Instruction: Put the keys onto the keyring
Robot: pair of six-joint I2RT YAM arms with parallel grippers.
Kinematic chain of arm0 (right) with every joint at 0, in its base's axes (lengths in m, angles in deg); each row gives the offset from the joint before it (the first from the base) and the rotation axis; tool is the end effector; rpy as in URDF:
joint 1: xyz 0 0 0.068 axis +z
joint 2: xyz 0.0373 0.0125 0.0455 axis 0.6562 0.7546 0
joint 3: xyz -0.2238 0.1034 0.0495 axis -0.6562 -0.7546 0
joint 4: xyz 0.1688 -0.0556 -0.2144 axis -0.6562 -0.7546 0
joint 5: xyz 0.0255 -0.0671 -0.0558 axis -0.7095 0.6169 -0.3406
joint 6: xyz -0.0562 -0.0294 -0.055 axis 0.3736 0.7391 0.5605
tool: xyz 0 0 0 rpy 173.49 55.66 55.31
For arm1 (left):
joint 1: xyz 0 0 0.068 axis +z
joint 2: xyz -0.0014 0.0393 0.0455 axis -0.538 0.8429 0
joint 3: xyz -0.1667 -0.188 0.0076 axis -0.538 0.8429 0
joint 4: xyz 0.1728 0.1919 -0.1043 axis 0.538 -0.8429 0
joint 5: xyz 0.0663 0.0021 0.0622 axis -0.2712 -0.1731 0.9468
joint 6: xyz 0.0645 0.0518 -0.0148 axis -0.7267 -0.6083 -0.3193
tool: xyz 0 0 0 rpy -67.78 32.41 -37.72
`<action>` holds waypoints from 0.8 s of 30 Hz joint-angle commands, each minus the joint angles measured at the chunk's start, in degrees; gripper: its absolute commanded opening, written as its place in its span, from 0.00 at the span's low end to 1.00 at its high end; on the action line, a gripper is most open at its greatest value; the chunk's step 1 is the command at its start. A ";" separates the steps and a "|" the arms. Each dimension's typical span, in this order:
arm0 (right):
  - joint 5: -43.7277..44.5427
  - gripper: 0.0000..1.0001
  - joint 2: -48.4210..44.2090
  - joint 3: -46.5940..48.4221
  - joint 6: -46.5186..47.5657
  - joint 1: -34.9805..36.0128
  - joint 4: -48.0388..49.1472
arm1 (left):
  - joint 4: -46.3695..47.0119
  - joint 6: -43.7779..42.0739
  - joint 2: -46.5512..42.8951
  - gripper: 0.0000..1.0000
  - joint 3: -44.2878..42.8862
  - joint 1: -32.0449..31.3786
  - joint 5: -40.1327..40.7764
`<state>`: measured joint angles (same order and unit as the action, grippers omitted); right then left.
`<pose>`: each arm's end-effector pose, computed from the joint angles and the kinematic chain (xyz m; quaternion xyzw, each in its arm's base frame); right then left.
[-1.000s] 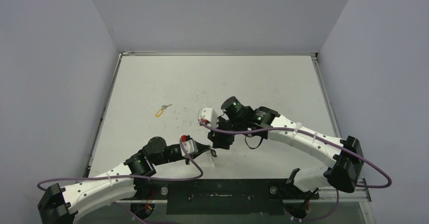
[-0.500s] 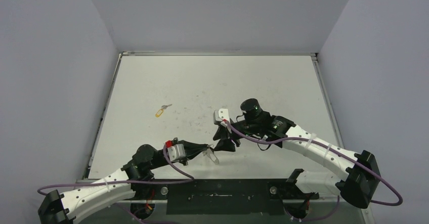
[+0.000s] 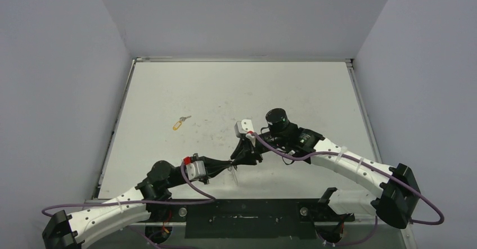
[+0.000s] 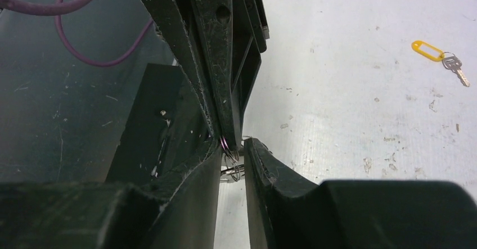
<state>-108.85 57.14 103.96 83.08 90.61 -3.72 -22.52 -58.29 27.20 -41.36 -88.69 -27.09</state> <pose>0.1514 0.2713 0.2595 -0.5995 0.5189 0.5220 0.3144 0.0994 -0.1936 0.2164 0.4364 0.4741 -0.4267 0.6346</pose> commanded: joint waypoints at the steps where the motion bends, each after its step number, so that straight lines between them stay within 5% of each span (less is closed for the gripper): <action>1: -2.49 0.23 0.88 -0.14 1.59 0.41 3.08 | 4.80 0.55 -0.47 0.00 -0.82 -0.13 -0.78; 16: -1.69 0.29 0.08 -0.54 6.54 -0.30 -2.81 | 3.15 0.45 -1.83 0.00 -1.00 -0.13 -0.46; 24: -3.79 0.17 0.37 -2.33 2.42 -0.30 4.25 | 3.19 0.45 -1.59 0.00 -1.14 -0.15 -0.61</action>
<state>-109.87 57.88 102.21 86.94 90.55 -5.95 -22.80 -58.29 25.87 -41.15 -88.69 -27.18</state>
